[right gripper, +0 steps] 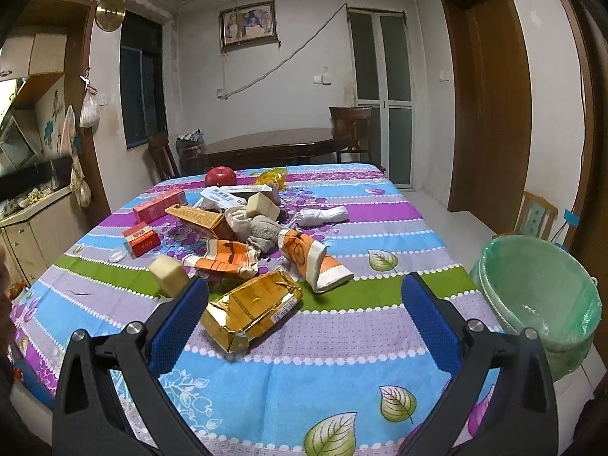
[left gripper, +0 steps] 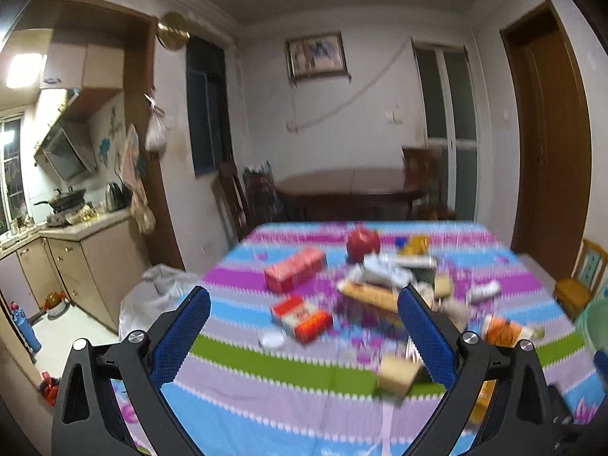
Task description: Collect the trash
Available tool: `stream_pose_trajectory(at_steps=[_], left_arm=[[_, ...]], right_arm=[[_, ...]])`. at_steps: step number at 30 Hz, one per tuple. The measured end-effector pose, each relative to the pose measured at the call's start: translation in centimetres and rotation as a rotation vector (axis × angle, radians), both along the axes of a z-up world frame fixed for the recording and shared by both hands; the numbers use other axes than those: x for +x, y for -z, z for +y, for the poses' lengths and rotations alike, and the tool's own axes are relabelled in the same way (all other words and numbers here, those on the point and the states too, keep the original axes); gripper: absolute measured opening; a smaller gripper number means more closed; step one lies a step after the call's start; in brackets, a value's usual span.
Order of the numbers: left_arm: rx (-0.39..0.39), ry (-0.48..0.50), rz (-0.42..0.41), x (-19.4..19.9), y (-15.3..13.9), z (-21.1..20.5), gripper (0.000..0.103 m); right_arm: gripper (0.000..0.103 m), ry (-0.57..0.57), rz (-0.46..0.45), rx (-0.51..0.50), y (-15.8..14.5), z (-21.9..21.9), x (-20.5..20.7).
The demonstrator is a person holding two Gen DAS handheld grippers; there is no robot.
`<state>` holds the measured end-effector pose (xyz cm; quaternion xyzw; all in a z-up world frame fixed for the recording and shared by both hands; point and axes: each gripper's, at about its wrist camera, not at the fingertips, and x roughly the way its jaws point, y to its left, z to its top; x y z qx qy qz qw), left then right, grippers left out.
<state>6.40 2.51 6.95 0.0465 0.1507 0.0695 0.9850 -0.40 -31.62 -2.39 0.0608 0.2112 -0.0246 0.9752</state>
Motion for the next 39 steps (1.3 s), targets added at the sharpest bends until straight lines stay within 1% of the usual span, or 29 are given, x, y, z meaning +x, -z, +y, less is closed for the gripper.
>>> stream_pose_trajectory(at_steps=[4,6,8,15,23,26,28,31,34,36,39], left_arm=[[0.012,-0.008,-0.068,-1.5,-1.7,-0.4,0.099],[0.029,-0.02,-0.103,-2.2,-2.2,-0.7,0.099],[0.042,-0.024,-0.119,-2.7,-2.5,-1.0,0.099],[0.031,-0.019,-0.132,-4.0,-3.1,-1.2,0.099],[0.024,-0.021,-0.132,-4.4,-3.3,-1.2,0.099],[0.014,-0.02,-0.12,-4.0,-2.9,-0.8,0.099],[0.007,-0.029,-0.108,-3.7,-2.5,-0.3,0.099],[-0.016,-0.042,-0.066,-2.8,-1.4,0.4,0.099],[-0.042,-0.04,-0.016,-2.0,-0.5,1.0,0.099],[-0.046,-0.044,-0.014,-2.0,-0.2,0.9,0.099],[-0.037,-0.04,-0.021,-2.1,0.1,0.5,0.099]], right_arm=[[0.098,-0.012,0.001,-0.009,0.1,0.4,0.0],[0.098,-0.014,0.005,-0.01,0.2,0.5,0.1],[0.098,-0.015,0.007,-0.007,0.2,0.6,0.2],[0.098,-0.017,0.011,-0.009,0.3,0.8,0.1],[0.098,-0.019,0.017,-0.006,0.6,1.0,0.0],[0.098,-0.025,0.019,-0.011,0.6,1.2,0.1],[0.098,-0.017,0.015,-0.038,0.3,1.5,0.3],[0.098,0.012,-0.003,-0.089,-1.4,1.8,0.8],[0.098,0.035,-0.045,-0.132,-4.0,2.1,1.3],[0.098,0.041,-0.087,-0.165,-6.0,2.3,1.5],[0.098,0.055,-0.152,-0.213,-8.2,2.8,1.2]])
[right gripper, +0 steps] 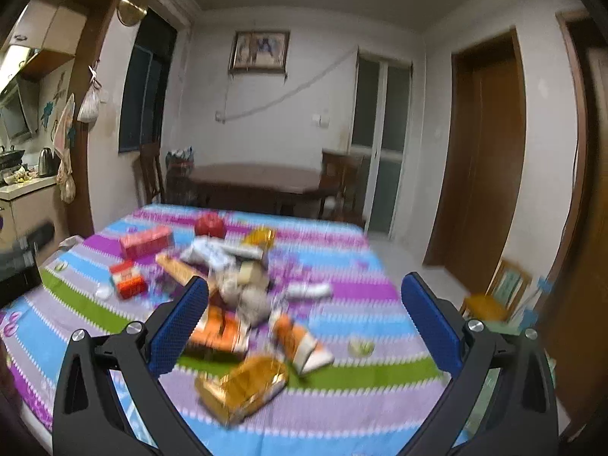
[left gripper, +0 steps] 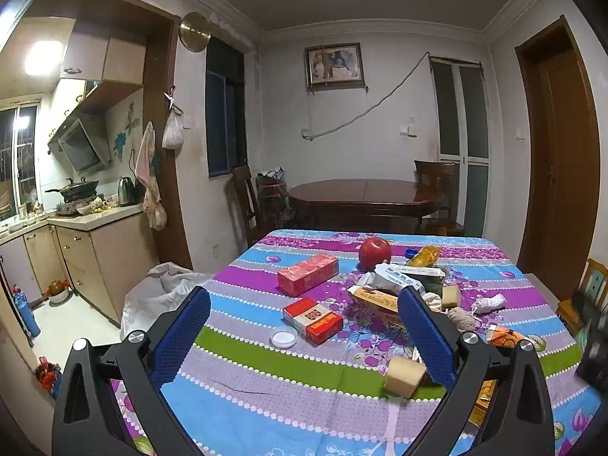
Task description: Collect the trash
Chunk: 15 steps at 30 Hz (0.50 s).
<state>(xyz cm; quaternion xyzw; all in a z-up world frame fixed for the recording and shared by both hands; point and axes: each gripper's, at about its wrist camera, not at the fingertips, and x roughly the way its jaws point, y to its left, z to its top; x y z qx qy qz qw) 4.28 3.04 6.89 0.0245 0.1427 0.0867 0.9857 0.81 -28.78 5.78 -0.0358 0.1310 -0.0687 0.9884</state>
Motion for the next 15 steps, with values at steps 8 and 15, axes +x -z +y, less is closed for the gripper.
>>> stream_pose_trajectory(at_steps=[8,15], left_arm=[[0.017,0.016,0.004,0.1,0.3,-0.8,0.099],[0.023,0.016,-0.003,-0.1,0.2,-1.1,0.099]], right_arm=[[0.098,-0.009,-0.104,-0.049,-2.4,1.0,-1.4],[0.098,-0.012,-0.138,-0.098,-2.8,2.3,-2.0]])
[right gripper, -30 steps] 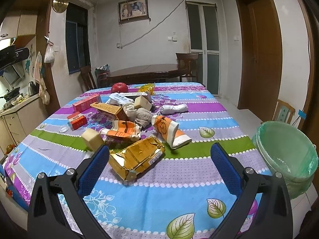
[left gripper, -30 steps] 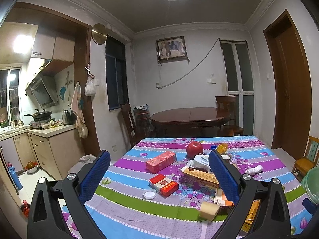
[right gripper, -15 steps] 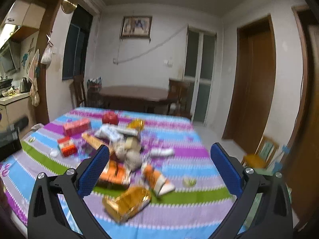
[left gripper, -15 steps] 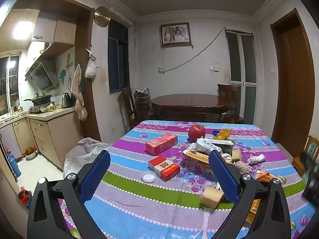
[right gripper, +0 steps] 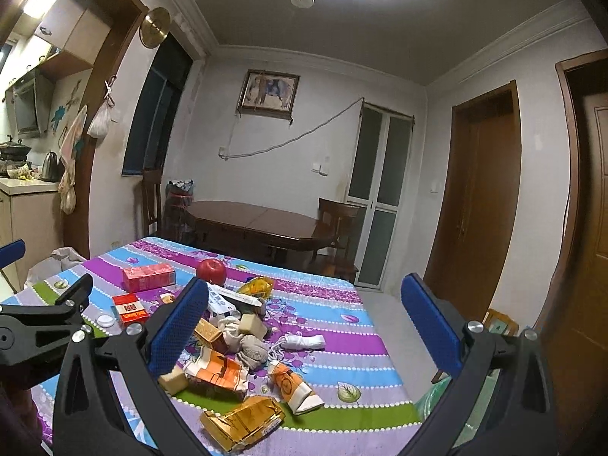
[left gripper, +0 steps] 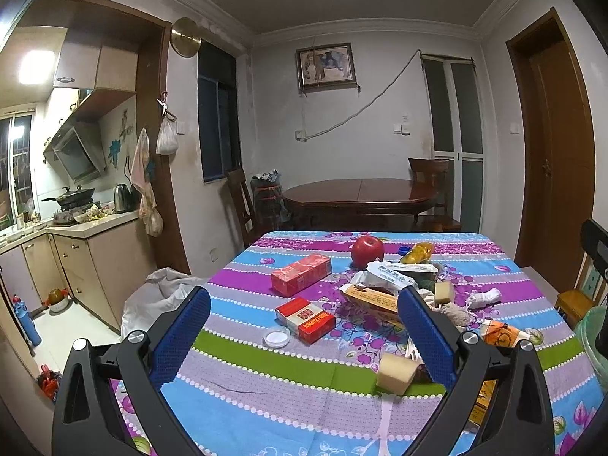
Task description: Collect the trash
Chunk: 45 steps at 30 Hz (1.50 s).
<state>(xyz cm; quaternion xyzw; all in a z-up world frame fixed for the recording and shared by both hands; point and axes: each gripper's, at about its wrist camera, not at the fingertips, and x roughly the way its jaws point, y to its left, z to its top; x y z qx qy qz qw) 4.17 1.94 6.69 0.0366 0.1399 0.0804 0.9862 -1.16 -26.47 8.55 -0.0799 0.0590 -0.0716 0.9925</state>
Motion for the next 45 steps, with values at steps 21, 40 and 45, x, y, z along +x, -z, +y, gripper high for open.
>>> stream_pose_trajectory(at_steps=[21,40,45], left_arm=[[0.019,-0.04,-0.064,-0.6,-1.6,0.0,0.099],[-0.003,-0.06,-0.014,-0.3,0.4,2.6,0.099],[0.007,-0.085,0.079,1.1,3.8,3.8,0.099]], right_arm=[[0.098,-0.043,0.019,0.09,2.1,-0.5,-0.7],[0.098,-0.027,0.051,0.168,4.1,-2.1,-0.3],[0.098,-0.051,0.21,0.297,7.7,-4.2,1.1]])
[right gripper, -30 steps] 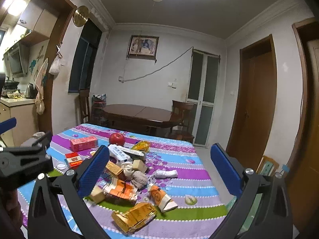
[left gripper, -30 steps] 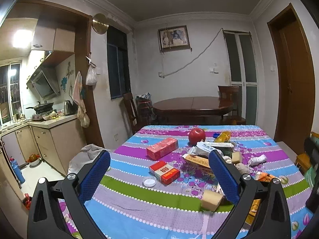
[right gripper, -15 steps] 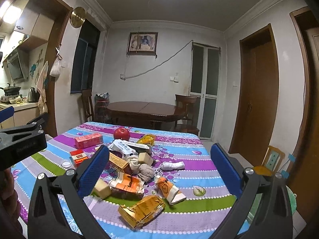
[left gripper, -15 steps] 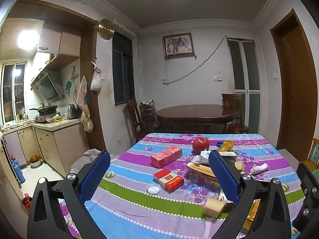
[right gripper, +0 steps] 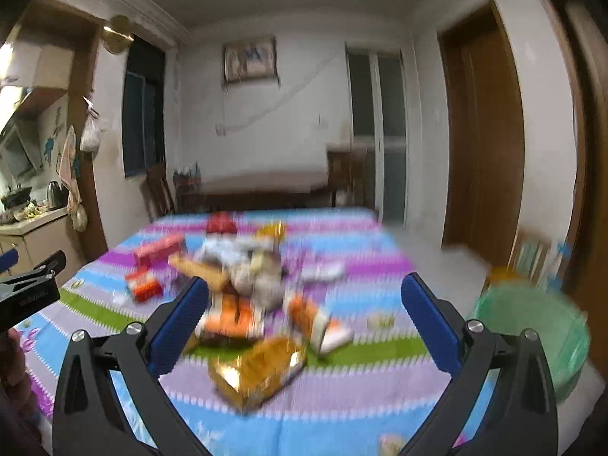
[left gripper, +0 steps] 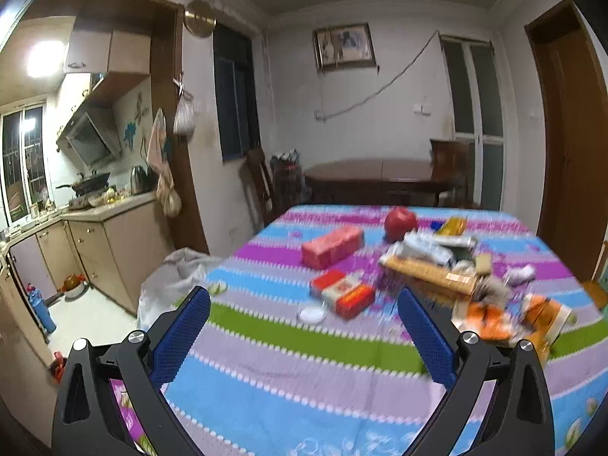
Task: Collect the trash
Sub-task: 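Lower the right gripper onto the gold snack wrapper and close it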
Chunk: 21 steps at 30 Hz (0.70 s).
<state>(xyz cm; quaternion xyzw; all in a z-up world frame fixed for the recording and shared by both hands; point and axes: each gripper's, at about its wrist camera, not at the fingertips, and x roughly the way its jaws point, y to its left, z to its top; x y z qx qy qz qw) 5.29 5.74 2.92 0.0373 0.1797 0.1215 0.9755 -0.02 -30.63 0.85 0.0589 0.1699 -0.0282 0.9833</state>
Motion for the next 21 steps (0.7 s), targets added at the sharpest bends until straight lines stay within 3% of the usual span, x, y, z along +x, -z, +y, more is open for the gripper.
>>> stream_pose_trajectory(at_steps=[3,6,10,16,19,21], left_arm=[[0.002,-0.011,0.041,0.4,2.1,0.8,0.099],[0.003,-0.02,0.1,0.9,3.9,1.6,0.099],[-0.019,-0.039,0.123,1.5,4.7,2.5,0.099],[-0.022,-0.044,0.121,2.1,4.8,2.9,0.099],[-0.022,-0.057,0.117,2.2,4.8,3.1,0.099],[-0.032,-0.06,0.133,2.5,5.0,3.4,0.099]], right_arm=[[0.098,-0.087,0.118,0.018,2.1,0.5,0.6],[0.098,-0.104,0.173,0.007,3.2,1.4,1.4],[0.098,-0.16,0.245,0.064,3.9,2.4,4.1],[0.097,-0.079,0.436,0.107,6.6,4.0,9.2],[0.083,-0.075,0.519,0.144,8.3,3.9,10.2],[0.078,-0.071,0.515,0.14,8.4,3.7,10.0]])
